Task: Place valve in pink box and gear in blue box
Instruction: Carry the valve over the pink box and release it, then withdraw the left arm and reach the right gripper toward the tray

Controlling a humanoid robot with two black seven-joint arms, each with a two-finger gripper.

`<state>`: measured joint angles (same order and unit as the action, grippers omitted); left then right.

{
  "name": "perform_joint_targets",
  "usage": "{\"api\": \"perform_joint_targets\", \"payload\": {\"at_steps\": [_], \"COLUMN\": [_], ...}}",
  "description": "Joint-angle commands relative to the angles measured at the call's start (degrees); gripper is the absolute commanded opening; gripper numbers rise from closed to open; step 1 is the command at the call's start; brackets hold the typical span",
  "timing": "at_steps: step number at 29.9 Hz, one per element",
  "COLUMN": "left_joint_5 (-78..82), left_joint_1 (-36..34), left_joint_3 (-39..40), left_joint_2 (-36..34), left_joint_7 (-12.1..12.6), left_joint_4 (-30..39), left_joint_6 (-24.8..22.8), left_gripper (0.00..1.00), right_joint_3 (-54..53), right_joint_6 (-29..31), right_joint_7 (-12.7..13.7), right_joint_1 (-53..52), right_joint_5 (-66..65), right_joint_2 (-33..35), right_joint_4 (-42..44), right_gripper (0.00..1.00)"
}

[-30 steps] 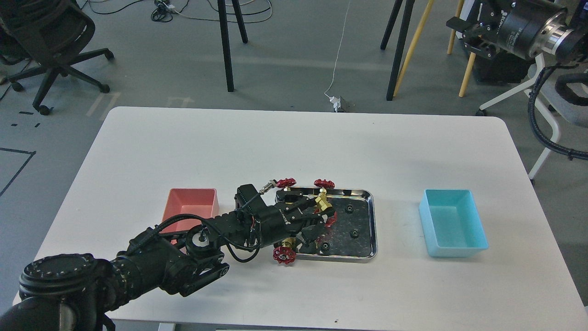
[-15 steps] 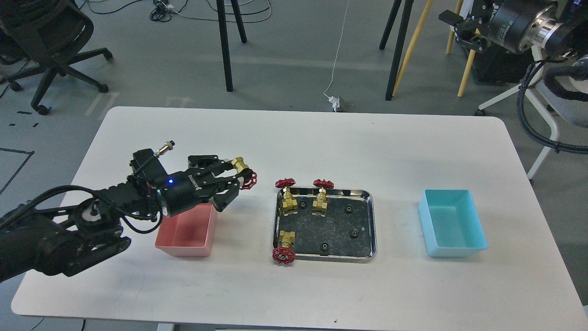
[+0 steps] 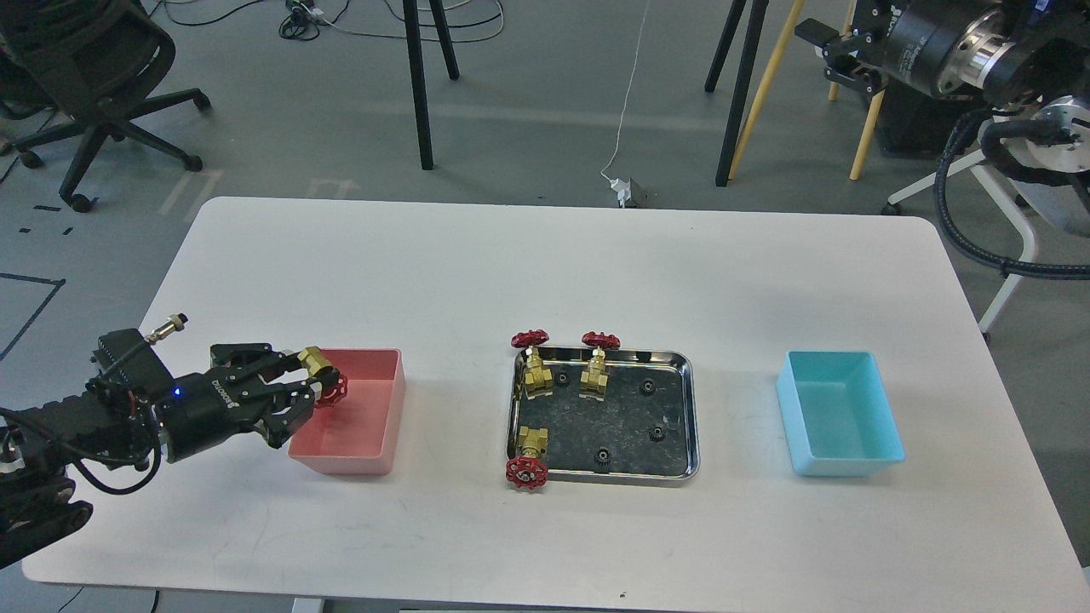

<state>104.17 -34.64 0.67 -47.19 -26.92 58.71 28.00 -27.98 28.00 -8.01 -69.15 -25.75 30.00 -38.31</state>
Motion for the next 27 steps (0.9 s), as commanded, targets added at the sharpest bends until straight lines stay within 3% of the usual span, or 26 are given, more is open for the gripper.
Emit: {"api": "perform_joint_targets", "payload": {"at_steps": [1, 13, 19, 23, 24, 27], "left_joint_5": [-0.02, -6.34, -20.38, -36.98, -40.59, -52.28], "left_joint_1": [0.19, 1.07, -0.77, -7.61, -9.29, -14.13], "left_joint_3": [0.03, 0.03, 1.43, 6.44, 7.93, 13.64], "left_joint_2": [1.31, 2.81, 2.99, 2.55, 2.28, -0.96], "left_joint_7": [-0.06, -1.08, -1.08, -1.08, -1.08, -1.08], "left_joint_4": [-1.67, -2.72, -2.37, -2.9, -2.98, -3.86], "left_joint_6": [0.0, 0.0, 0.0, 0.0, -1.18, -14.07], "left_gripper": [0.31, 0.85, 0.96, 0.97, 0.97, 0.97], "right_joint_3": [0.04, 0.39, 2.4, 7.84, 9.51, 15.49], "right_joint_6": [0.0, 0.0, 0.0, 0.0, 0.0, 0.0], "right_joint_7": [0.01, 0.1, 0.1, 0.1, 0.1, 0.1], "right_joint_1": [-0.37, 0.07, -0.45, -3.26, -3.44, -3.53], "right_joint_5": [0.0, 0.0, -1.75, -8.77, -10.7, -16.68], "right_joint_2": [-0.03, -0.21, -1.0, -0.91, -0.91, -0.91], "right_joint_4": [-0.01, -0.71, -2.03, -6.85, -8.52, -14.5], "right_gripper": [0.99, 0.99, 0.99, 0.99, 0.99, 0.99]}}
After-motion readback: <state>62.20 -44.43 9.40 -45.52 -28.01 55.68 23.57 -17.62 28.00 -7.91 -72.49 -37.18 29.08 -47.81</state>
